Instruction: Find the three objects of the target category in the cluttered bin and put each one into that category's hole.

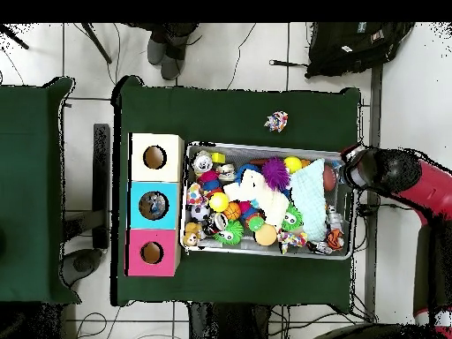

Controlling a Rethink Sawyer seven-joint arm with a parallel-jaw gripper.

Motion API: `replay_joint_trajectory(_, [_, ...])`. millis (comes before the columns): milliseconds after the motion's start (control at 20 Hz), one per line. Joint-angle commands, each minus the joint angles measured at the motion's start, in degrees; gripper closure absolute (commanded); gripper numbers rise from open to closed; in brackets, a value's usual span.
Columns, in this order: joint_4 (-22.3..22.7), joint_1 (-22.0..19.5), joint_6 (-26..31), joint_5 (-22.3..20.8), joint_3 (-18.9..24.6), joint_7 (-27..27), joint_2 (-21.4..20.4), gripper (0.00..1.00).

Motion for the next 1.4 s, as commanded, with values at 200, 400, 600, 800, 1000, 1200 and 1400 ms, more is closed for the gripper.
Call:
replay_joint_trajectory(200, [1.1, 1.6, 12.6, 3.2, 2.9, -5.7, -0.6, 0.00])
replay_joint_trajectory(400, [1.1, 2.0, 13.7, 3.2, 2.3, -5.4, -0.8, 0.00])
replay_joint_trajectory(600, [-0.1, 2.4, 12.7, 1.6, 1.7, -5.4, 0.5, 0.00])
replay_joint_trajectory(800, [-2.8, 2.5, 10.2, -0.8, 1.1, -6.5, 4.2, 0.00])
replay_joint_trajectory(1000, [-5.1, 2.6, 8.8, -2.0, 0.7, -6.9, 7.1, 0.00])
replay_joint_trajectory(1200, [-6.2, 2.6, 8.4, -2.2, 0.2, -7.0, 8.3, 0.00])
replay_joint_trajectory(1400, [-7.4, 2.4, 8.9, -2.6, -0.2, -7.0, 8.9, 0.00])
